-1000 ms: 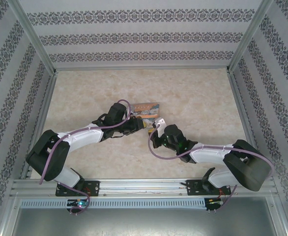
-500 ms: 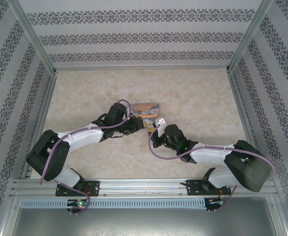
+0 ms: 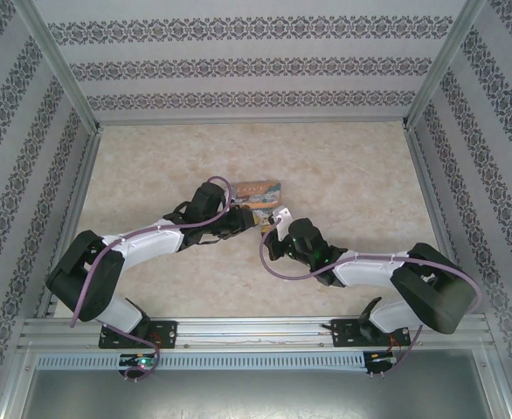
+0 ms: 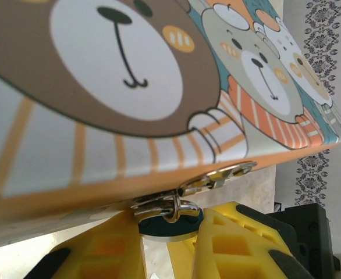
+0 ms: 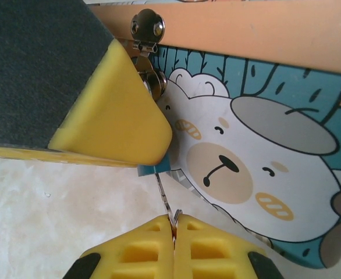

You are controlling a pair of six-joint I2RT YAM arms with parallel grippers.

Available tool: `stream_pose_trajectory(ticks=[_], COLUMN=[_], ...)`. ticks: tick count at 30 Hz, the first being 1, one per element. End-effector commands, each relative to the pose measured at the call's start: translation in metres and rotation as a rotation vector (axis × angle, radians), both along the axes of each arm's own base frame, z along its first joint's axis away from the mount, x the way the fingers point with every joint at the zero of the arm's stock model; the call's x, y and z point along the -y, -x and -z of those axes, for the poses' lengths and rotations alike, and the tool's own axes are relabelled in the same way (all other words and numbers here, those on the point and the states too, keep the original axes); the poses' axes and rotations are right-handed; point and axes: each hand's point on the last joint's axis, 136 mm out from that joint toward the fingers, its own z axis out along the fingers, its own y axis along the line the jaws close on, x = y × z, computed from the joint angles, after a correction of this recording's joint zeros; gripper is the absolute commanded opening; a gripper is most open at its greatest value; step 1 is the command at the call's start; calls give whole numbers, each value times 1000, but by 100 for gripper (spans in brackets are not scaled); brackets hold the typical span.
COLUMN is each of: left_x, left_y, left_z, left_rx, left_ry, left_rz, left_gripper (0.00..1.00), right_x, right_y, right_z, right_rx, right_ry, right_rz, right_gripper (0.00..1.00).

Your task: Unlock a padlock with a key

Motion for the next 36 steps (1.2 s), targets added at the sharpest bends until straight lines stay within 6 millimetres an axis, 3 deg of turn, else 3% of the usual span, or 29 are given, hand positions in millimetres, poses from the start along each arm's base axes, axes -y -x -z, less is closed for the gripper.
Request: stream_pose_trajectory(ticks=[1, 5, 11, 19, 36], left_x=[17, 17, 16, 16, 9], left_y=[-2, -1, -1, -1, 4], left_z=[-30, -30, -30, -30, -14], left_rx=[60, 58, 58, 57, 48], left_ry=[85, 87, 89, 95, 52], left_rz=[53, 53, 46, 40, 37], left_gripper=[18, 18, 18, 18, 18], right_x=[-11, -19, -17, -25, -28], right_y=[-16, -16, -20, -21, -42], right_z=[-35, -44, -36, -47, -61], right_rx=[89, 99, 88, 43, -7], right_ry=[-107, -159, -149, -251, -352], right_rz=[3, -34, -45, -123, -192], right_gripper=[0, 0, 0, 0, 0])
